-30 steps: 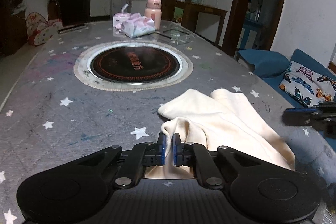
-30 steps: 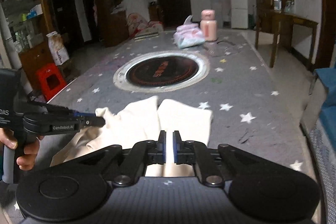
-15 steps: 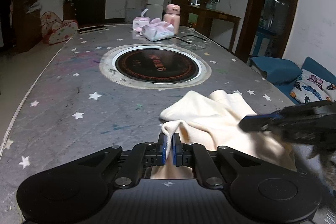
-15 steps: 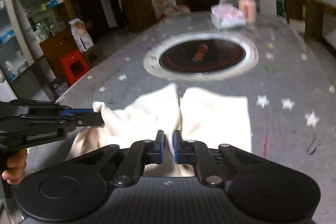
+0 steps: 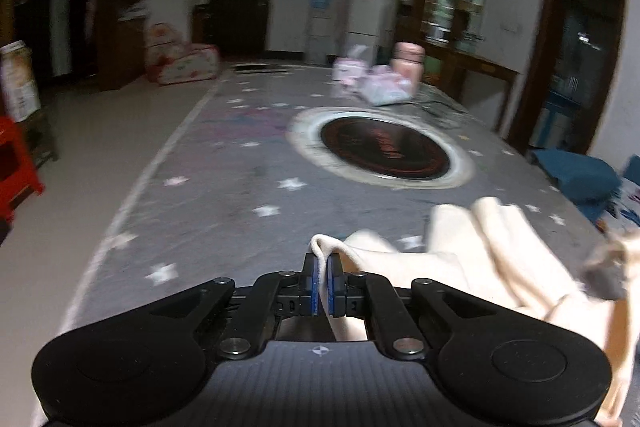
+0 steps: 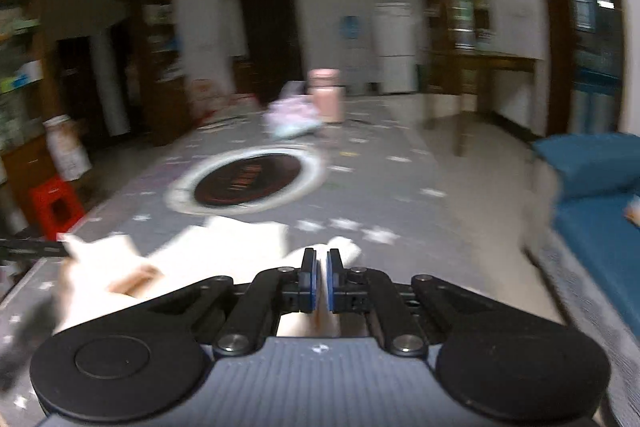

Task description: Fold clothes

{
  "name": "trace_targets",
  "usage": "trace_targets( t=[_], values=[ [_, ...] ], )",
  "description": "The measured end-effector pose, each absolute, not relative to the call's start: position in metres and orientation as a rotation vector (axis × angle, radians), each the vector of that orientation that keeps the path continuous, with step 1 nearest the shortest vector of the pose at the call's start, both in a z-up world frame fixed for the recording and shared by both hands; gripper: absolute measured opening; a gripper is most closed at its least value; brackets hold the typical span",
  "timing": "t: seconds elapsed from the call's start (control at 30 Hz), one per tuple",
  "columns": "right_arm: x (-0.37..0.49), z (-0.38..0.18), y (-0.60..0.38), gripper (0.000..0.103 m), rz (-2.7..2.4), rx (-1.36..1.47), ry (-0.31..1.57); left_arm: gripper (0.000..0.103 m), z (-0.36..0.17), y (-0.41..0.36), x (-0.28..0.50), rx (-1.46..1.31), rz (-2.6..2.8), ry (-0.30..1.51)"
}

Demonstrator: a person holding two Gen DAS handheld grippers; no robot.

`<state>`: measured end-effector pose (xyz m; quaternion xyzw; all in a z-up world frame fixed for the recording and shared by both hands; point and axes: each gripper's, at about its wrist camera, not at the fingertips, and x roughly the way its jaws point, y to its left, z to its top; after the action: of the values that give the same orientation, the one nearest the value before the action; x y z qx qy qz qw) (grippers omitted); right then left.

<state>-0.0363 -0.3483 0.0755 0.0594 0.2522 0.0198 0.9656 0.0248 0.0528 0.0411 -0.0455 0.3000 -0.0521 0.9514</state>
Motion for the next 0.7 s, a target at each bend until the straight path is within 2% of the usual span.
trace_targets(
  t=[0.1,0.27,0.47,0.5,0.57,0.7],
  values=[
    [-0.049,0.062,-0.373,0.0,-0.049,0.138,0.564,0.005,0.04,0.077,0.007,-0.131,-0.02,0.618],
    [-0.058,0.048,-0.386,0.0,-0.109,0.145,0.639,0.006,0.035,0.111,-0.02,-0.173,0.037,0.695],
    [-0.04,0.062,-0.371,0.006,0.004,0.15,0.609,0.015,0.042,0.12,-0.022,-0.18,0.028,0.723],
    [-0.034,0.064,-0.365,0.006,0.038,0.154,0.611,0.022,0.046,0.115,-0.02,-0.163,0.008,0.711],
    [-0.023,0.068,-0.351,0.01,0.107,0.151,0.616,0.028,0.051,0.103,-0.015,-0.132,-0.02,0.693],
    [0.008,0.068,-0.324,0.01,0.204,0.132,0.647,0.028,0.056,0.075,0.006,-0.09,-0.107,0.694]
  ],
)
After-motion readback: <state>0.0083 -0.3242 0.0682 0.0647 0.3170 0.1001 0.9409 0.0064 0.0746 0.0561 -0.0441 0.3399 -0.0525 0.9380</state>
